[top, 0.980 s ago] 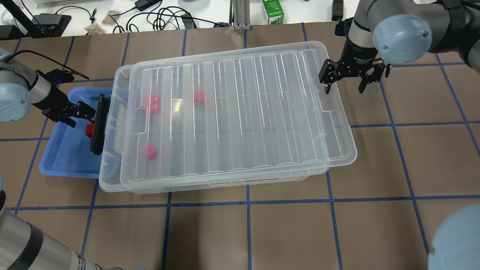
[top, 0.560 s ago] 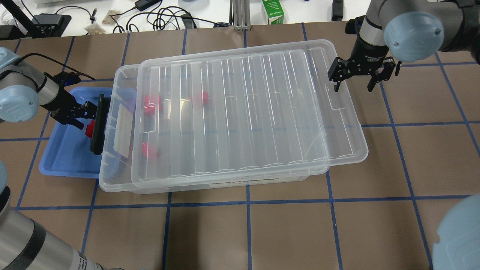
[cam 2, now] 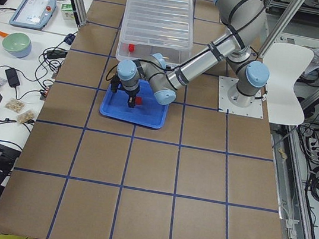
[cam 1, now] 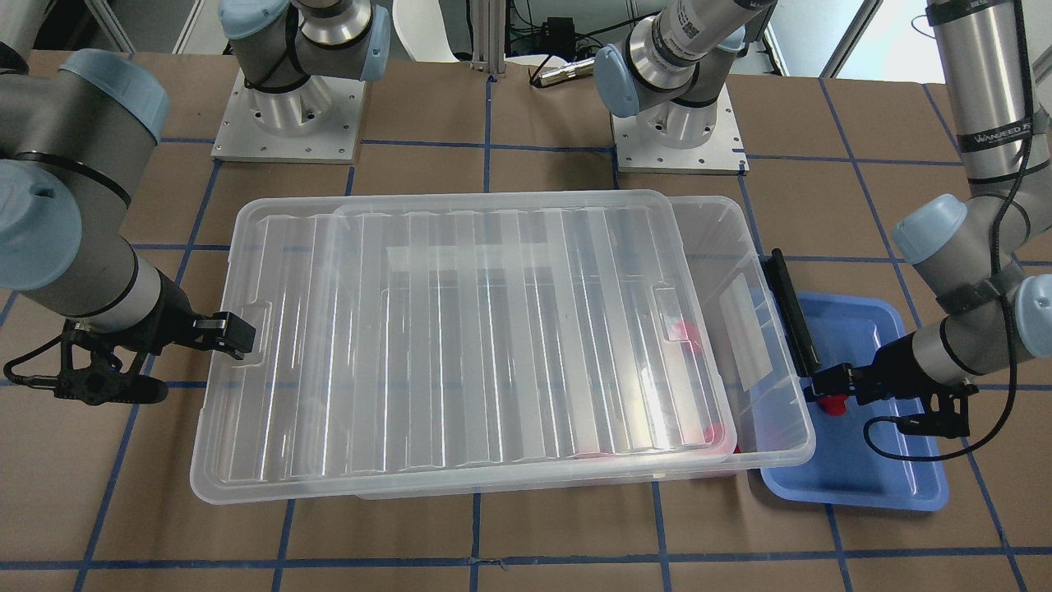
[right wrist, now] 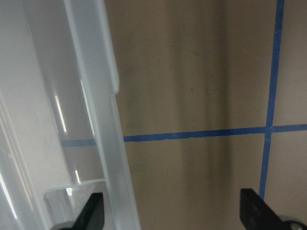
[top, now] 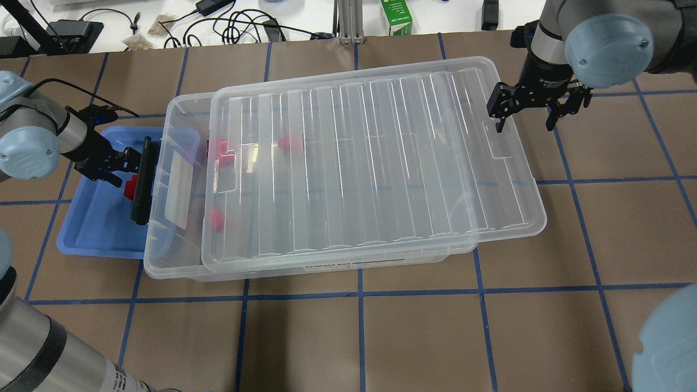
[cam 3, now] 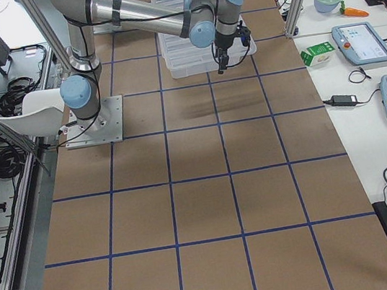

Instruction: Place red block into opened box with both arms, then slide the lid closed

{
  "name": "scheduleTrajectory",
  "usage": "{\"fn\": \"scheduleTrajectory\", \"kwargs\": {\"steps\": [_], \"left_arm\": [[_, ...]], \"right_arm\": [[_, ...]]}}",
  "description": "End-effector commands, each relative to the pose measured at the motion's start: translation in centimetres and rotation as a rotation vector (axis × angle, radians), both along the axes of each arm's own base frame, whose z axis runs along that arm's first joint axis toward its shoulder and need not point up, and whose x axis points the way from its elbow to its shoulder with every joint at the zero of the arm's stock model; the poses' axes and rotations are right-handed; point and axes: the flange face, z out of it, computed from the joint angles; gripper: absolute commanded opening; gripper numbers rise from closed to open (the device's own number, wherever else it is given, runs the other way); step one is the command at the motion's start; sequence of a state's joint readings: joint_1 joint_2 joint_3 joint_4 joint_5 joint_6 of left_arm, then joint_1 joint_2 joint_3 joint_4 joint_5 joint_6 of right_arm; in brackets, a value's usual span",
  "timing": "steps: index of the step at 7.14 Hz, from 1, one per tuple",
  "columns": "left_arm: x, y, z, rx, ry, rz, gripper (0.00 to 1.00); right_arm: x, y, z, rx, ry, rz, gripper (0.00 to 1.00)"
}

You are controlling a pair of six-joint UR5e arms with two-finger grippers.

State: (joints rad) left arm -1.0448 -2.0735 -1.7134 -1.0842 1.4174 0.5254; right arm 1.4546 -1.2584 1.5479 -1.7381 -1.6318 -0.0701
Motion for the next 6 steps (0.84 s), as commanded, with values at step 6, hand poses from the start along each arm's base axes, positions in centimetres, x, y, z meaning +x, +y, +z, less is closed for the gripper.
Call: {"fn": "scheduleTrajectory", "kwargs": {"steps": [6], "left_arm": [[-0.3,0.0,-0.4,0.034,-0.006,0.093,0.83]], "right_arm": [[-2.9,0.0,0.4,0.015,0.061,0.065,1.00]]}}
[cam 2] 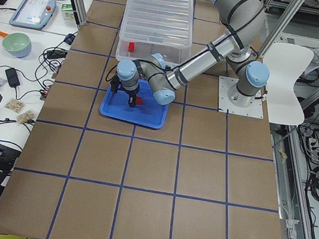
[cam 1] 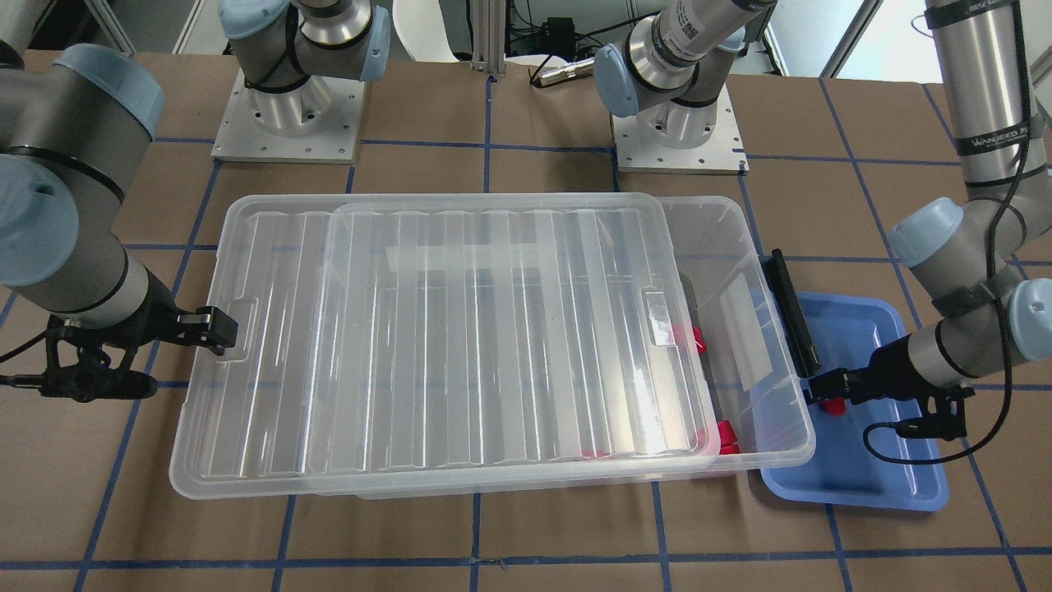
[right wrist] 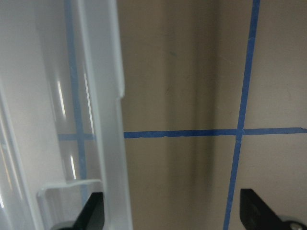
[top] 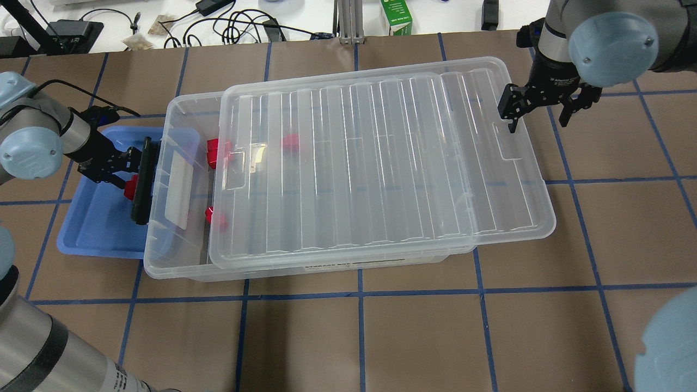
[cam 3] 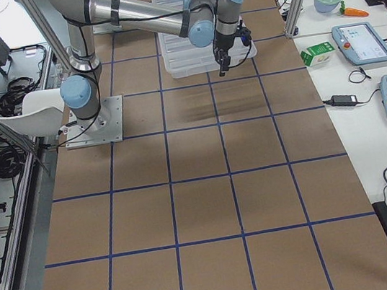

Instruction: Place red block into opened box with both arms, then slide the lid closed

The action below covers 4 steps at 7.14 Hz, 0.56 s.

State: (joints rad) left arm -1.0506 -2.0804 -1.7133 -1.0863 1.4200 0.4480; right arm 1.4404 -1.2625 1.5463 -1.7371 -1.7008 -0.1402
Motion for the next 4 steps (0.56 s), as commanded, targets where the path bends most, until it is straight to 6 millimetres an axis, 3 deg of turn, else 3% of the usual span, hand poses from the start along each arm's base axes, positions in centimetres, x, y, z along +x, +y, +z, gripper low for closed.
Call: {"fn": "scheduleTrajectory", "kwargs": {"steps": [1,2,3,4], "left_arm": [[0.06,0.16,-0.10,0.014,-0.002,0.024,0.75],[0.22,0.32,-0.17,0.028,-0.019,0.016,0.54],[0.37,0.50,-0.24,0.046,-0.043,0.008,0.21],[0.40,0.66,0.26,0.042,-0.048,0.010,0.00]], "right_arm": [[-3.05,0.02,-0.05,0.012,-0.002,-0.017,1.00],[-3.47,-0.08,-0.08,0.012,-0.005,0.008,1.00],[-3.59,-0.07,-0.08,0.013,-0.003,0.016,1.00],[-3.99,-0.07,-0.07,0.016,-0.002,0.025,1.00]]}}
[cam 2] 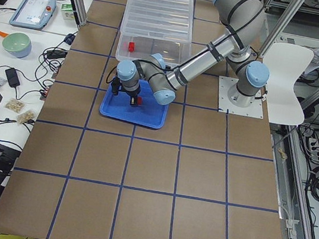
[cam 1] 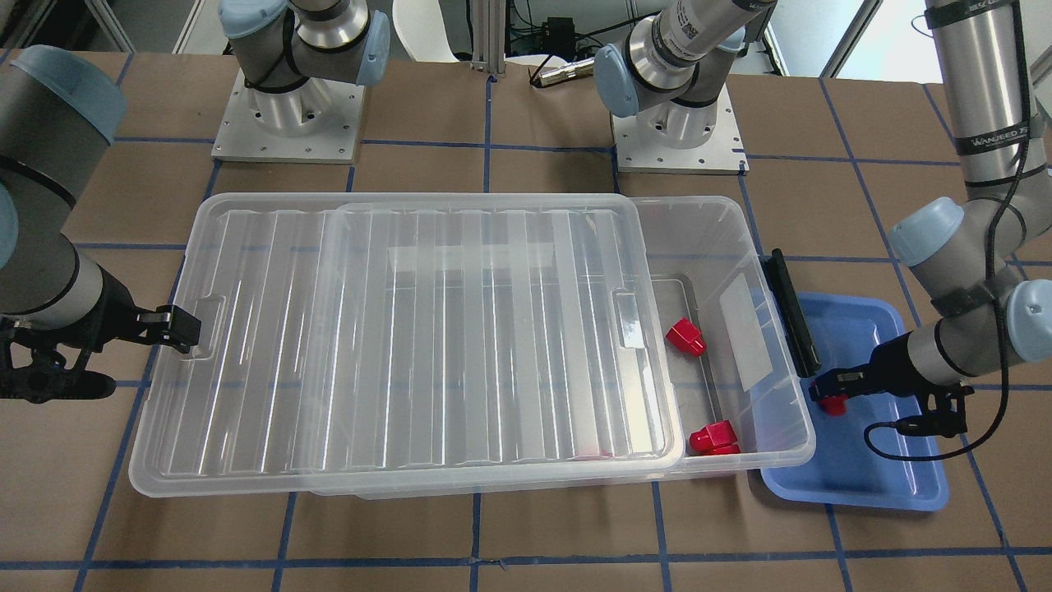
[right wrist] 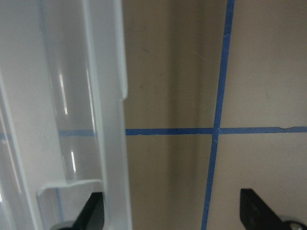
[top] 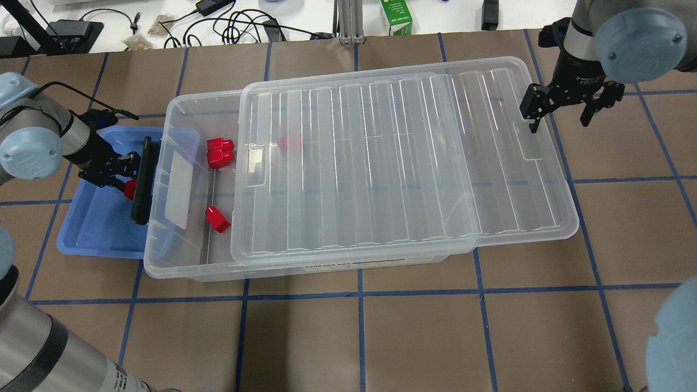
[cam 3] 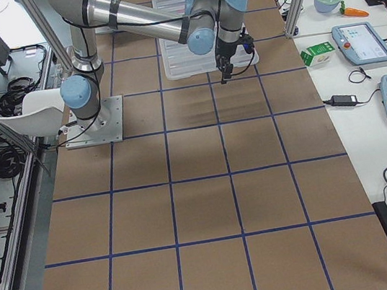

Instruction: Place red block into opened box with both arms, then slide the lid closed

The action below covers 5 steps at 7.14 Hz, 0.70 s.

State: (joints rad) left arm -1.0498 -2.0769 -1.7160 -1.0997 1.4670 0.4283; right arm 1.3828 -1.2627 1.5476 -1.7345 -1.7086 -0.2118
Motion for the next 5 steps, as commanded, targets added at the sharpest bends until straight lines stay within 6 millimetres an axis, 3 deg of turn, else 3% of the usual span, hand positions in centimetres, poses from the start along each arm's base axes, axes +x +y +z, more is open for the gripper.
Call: {"fn": "scheduleTrajectory", "kwargs": {"steps": [1,4,5], "left_arm": [[0.2,0.2,0.7,-0.001,-0.016,0.000,0.00],[0.2,0.2,5.0,0.012,-0.031,-0.006,0.00],[-0.2,0.4,7.4,0.016,-0.030,-0.011,0.00]], "right_arm": [[-0.9,0.0,0.0,0.008,0.013,0.037,1.00],[-2.0,0.1,0.1,0.016,0.026,0.054,1.00],[-2.7,0.1,0.1,0.018,0.027,0.050,1.00]]}}
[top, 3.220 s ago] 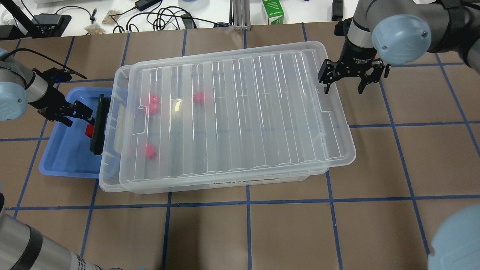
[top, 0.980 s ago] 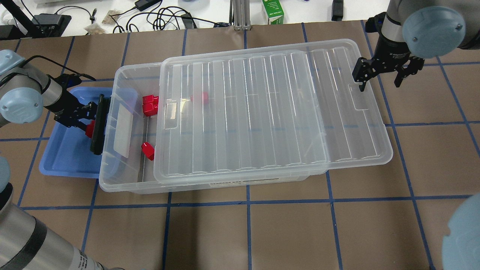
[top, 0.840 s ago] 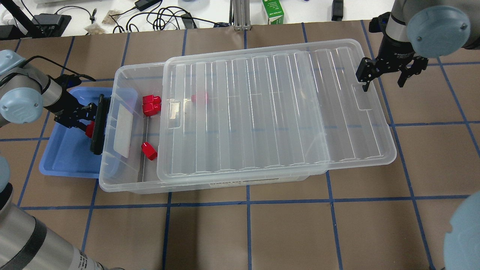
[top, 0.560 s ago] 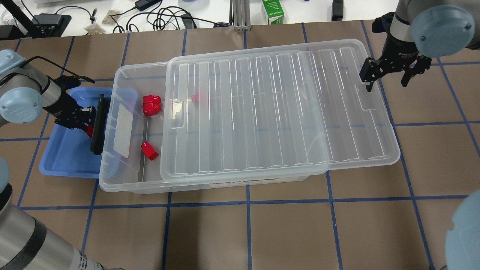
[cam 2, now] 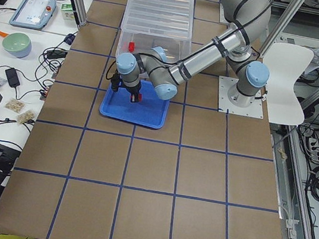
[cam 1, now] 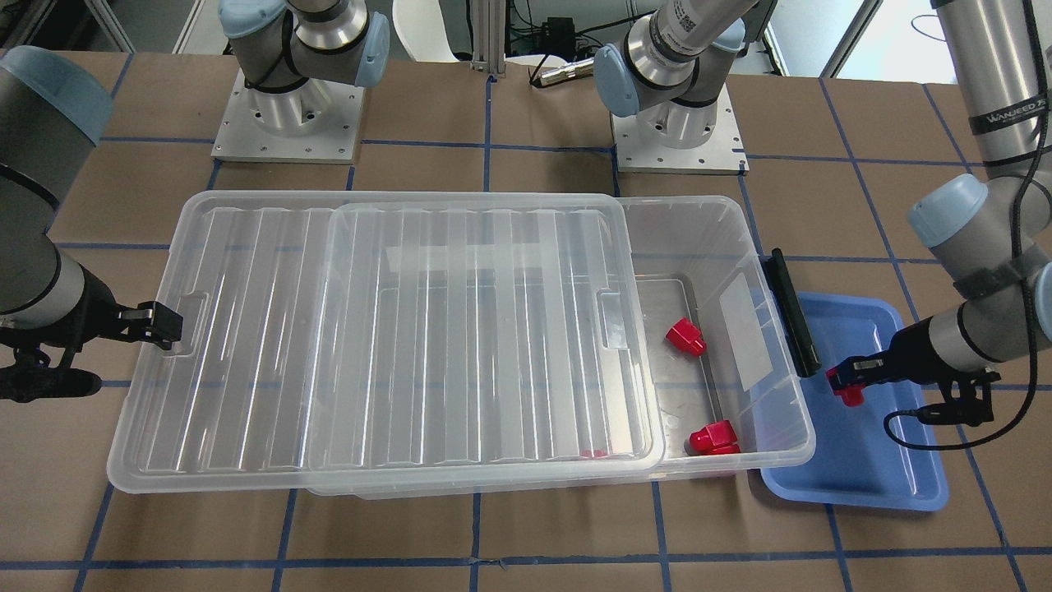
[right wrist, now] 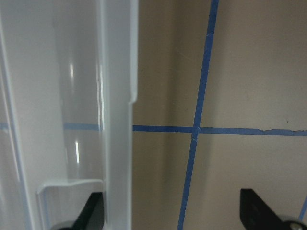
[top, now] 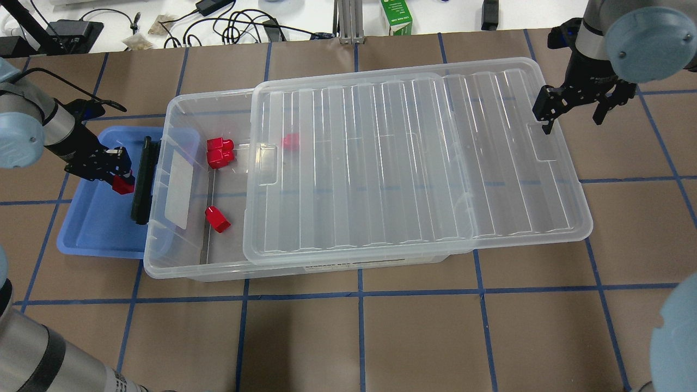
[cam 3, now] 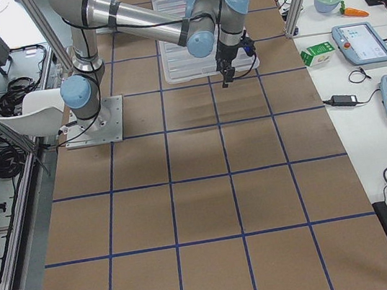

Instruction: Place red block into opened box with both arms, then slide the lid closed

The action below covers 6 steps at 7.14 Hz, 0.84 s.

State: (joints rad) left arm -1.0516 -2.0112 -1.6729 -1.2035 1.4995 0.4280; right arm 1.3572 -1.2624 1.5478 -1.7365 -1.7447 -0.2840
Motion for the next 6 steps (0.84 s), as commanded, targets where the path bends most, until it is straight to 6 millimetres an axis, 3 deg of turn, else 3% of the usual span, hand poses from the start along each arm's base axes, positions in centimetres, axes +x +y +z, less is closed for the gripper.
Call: {"fn": "scheduleTrajectory", "kwargs": {"steps": [1,2,4,5,6], "left_arm": [[-0.3,0.2,5.5,-0.004,-0.005,-0.004,0.00],[-0.5,-0.1,9.1,-0.012,-0.008,-0.007,0.00],[-2.0,1.2,17.1,-0.032,-0.006,-0.013,0.00],[-6.8,1.9,20.8,-0.060,-0.032,-0.072,0.00],[-12.0,2.3,22.3,-0.076,-0.048,-0.089,0.00]], "right_arm": [[-1.3,0.0,0.0,0.003,0.002,-0.006,1.00],[-1.4,0.1,0.0,0.004,0.003,-0.006,1.00],[-2.0,0.0,-0.1,0.006,-0.005,0.016,1.00],[-2.0,-0.2,-0.1,-0.008,0.000,0.021,1.00],[-2.0,-0.2,-0.5,-0.001,-0.005,0.021,1.00]]}}
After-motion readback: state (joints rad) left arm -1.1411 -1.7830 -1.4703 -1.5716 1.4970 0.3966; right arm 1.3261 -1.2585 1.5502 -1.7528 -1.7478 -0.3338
